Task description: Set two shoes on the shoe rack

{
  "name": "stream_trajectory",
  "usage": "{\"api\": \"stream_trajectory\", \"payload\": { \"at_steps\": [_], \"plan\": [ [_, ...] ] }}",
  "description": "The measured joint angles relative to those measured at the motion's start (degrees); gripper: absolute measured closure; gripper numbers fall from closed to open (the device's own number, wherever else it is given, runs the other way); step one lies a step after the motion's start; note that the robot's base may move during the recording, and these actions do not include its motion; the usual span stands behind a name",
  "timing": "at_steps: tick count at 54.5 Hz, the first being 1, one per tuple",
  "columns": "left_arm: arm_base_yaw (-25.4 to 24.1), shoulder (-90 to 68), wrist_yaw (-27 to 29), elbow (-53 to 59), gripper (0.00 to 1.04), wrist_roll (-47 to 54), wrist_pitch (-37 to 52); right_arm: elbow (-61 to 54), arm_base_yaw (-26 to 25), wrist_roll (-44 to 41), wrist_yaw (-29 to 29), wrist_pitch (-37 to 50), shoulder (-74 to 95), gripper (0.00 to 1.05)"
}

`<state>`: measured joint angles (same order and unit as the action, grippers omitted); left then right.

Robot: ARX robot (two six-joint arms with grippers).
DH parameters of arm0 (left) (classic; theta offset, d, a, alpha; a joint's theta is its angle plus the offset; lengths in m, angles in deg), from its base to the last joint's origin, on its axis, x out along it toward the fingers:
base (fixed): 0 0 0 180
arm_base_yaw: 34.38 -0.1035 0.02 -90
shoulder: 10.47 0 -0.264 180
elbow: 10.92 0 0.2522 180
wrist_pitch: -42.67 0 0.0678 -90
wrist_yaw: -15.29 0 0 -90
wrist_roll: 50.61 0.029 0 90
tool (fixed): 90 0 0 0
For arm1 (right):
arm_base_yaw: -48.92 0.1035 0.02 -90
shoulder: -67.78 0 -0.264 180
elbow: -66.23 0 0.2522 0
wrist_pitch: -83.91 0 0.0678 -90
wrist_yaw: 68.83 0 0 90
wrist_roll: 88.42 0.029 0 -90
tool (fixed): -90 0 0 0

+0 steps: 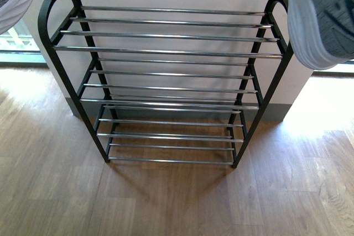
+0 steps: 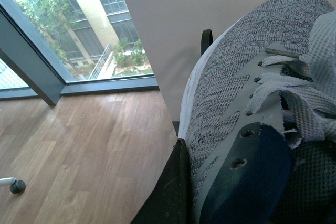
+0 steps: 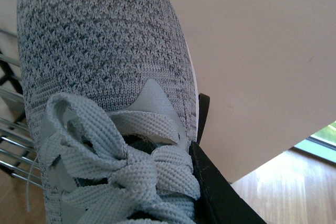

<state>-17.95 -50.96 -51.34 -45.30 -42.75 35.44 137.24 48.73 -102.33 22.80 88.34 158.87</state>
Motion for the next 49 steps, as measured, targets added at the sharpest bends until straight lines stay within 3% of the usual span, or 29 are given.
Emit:
{"api": "stream_trajectory", "payload": {
  "at_steps": [14,35,38,49],
  "plan": [
    [0.0,0.0,0.0,0.0,1.03,0.0,0.0,13.81,2.12,-1.14,-4.15,-4.28,15.28,1.03],
    [0.02,0.0,-0.02,0.0,1.03,0.0,0.0,51.36,3.54,0.22,-13.22,-23.15,42.58,1.03],
    [0.0,0.0,-0.02,0.0,1.03,0.0,0.0,57.0,3.39,-0.22,-16.61,-26.27,46.36,1.03],
    [0.02,0.0,-0.02,0.0,1.03,0.0,0.0,66.55,2.16,-1.51,-20.63,-36.96,51.32,1.03]
  ]
}}
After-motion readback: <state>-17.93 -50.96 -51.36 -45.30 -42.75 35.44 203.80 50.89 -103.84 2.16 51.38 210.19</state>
